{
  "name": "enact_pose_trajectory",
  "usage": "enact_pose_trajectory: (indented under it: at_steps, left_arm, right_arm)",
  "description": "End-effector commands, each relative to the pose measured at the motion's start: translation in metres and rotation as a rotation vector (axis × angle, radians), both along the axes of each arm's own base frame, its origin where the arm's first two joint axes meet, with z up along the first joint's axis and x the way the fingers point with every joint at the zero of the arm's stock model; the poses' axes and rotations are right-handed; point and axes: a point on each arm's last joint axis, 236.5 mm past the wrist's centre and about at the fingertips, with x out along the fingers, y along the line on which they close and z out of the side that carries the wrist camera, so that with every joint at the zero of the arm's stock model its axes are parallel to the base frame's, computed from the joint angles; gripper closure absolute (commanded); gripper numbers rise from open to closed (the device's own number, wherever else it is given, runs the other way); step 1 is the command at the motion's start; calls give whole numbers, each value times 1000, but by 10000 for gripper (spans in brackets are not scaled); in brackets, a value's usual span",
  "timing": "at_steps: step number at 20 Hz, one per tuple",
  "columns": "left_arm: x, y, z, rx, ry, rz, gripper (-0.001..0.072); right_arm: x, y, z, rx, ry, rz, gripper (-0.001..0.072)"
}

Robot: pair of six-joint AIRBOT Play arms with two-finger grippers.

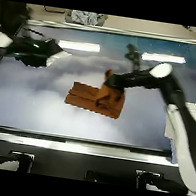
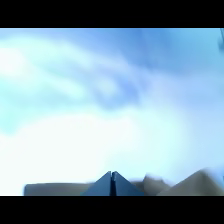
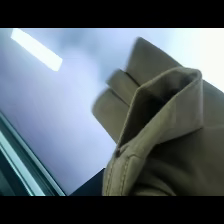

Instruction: Fold the shirts.

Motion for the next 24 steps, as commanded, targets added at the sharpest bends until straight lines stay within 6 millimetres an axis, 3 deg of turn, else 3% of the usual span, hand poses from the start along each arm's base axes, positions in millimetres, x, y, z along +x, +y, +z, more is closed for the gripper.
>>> enact_pose_trajectory:
  at_steps: [1, 2, 3, 5, 7, 8, 10, 12, 14, 15, 16, 17, 20, 22, 24]
  left_arm:
    - [-21, 43, 48, 37, -90, 77, 675]
    - [-26, 38, 51, 38, -94, 64, 675]
    - [-30, 32, 51, 39, -88, 46, 675]
    - [-33, 23, 45, 40, -73, 20, 675]
    - [-34, 19, 38, 40, -57, 11, 675]
    - [-34, 18, 33, 43, -49, 10, 674]
    - [-34, 20, 24, 47, -34, 16, 675]
    - [-34, 21, 18, 62, -32, 8, 674]
    - [-34, 21, 15, 65, -28, 6, 674]
    - [-34, 21, 15, 65, -27, 6, 674]
    - [-34, 21, 15, 65, -27, 6, 674]
    - [-34, 21, 15, 64, -27, 6, 674]
    - [-34, 21, 15, 64, -26, 6, 674]
    - [-34, 21, 15, 64, -25, 5, 674]
    - [-34, 20, 15, 63, -25, 3, 674]
  right_arm:
    - [7, 86, -39, 171, 95, -42, 544]
    - [11, 101, -50, 202, 110, -66, 184]
    - [13, 111, -53, 230, 95, -66, 17]
    - [13, 111, -52, 240, 57, -35, 19]
    - [18, 85, -49, 193, 27, -4, 23]
    - [23, 62, -50, 145, 10, 2, 23]
    - [31, -2, -59, -26, 1, -16, 23]
    - [31, -89, -80, -274, 57, -73, 24]
    - [10, -173, -105, -493, 203, -127, 44]
    - [-3, -197, -116, -549, 271, -139, 45]
    - [-13, -204, -128, -549, 321, -148, 46]
    - [-20, -195, -139, -507, 354, -151, 46]
    - [-22, -144, -172, -301, 382, -210, 45]
    - [-19, -118, -180, -146, 422, -244, 53]
    - [-10, -104, -180, -50, 435, -260, 136]
